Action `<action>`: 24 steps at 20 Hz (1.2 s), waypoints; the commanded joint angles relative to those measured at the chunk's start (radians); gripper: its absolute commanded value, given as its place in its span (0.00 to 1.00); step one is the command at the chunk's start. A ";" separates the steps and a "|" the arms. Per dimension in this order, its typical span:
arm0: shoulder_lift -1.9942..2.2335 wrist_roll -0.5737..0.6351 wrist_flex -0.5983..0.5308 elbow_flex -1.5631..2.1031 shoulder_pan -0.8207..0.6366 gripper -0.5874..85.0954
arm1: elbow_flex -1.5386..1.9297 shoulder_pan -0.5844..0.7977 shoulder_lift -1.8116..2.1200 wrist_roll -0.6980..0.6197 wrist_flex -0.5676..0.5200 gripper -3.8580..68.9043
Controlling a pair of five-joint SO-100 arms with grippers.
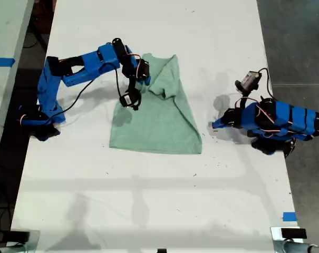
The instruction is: Fold t shirt
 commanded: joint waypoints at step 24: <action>2.092 -0.367 -0.198 1.628 0.267 0.01 | 0.044 -0.003 0.012 -0.012 -0.011 0.07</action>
